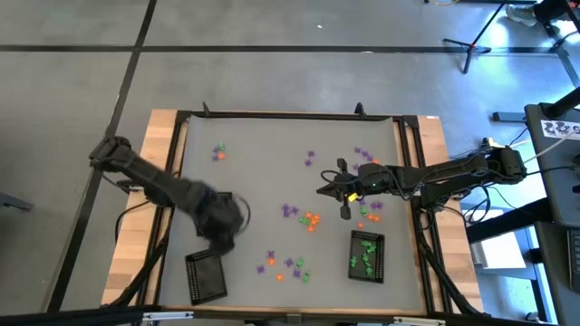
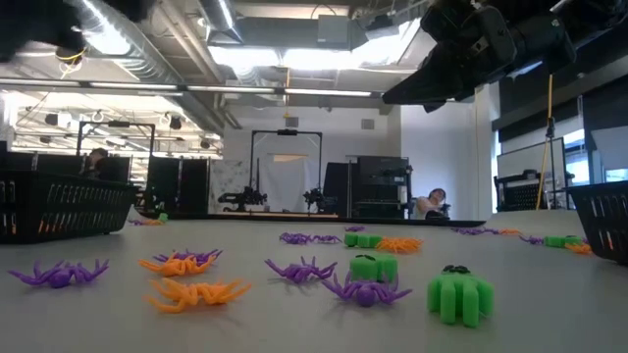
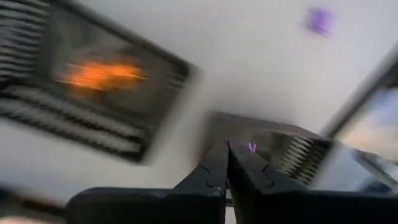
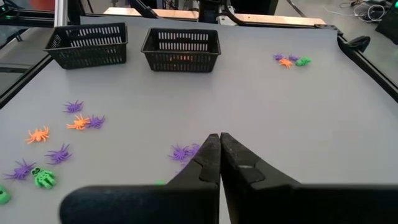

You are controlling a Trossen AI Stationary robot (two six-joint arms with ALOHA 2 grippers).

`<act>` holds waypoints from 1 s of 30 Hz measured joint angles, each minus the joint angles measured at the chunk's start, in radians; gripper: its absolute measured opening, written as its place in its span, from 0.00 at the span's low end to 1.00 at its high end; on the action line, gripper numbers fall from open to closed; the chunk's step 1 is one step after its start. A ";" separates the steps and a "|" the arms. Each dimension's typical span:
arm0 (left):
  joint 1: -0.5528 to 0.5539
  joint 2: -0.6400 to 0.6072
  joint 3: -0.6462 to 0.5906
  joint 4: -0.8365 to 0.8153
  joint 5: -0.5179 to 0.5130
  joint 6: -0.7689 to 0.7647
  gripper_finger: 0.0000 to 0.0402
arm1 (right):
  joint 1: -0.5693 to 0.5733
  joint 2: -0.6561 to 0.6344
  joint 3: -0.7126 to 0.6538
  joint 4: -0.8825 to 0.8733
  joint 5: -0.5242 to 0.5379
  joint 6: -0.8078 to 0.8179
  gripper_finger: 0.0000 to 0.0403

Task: Sort Halloween decoration
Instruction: Put the purple spider toy into the bottom left black basket, then adjust the black baskets

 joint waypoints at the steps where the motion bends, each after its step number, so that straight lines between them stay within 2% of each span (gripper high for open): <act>1: -0.040 0.006 -0.012 0.057 0.004 -0.038 0.00 | 0.000 0.000 0.000 0.000 0.000 0.000 0.01; 5: -0.155 0.031 -0.047 0.188 0.005 -0.203 0.00 | 0.000 0.000 0.000 0.006 0.000 0.005 0.01; 8: -0.212 0.051 -0.074 0.204 0.006 -0.309 0.00 | 0.000 0.000 0.000 0.007 0.000 0.019 0.01; 12: -0.264 0.060 -0.094 0.205 0.018 -0.339 0.00 | 0.000 0.000 0.000 0.007 0.000 0.023 0.01; 16: -0.269 0.060 -0.101 0.206 0.017 -0.375 0.04 | 0.000 0.000 0.000 0.007 0.000 0.026 0.01; 22: -0.262 0.060 -0.101 0.193 -0.003 -0.345 0.23 | 0.000 0.000 0.000 0.007 0.000 0.026 0.01; 26: -0.234 0.060 -0.101 0.063 -0.032 -0.321 0.32 | 0.000 0.000 0.000 0.007 0.000 0.026 0.01; 30: -0.201 0.059 -0.101 -0.060 -0.055 -0.269 0.32 | 0.000 0.000 0.000 0.007 0.000 0.026 0.01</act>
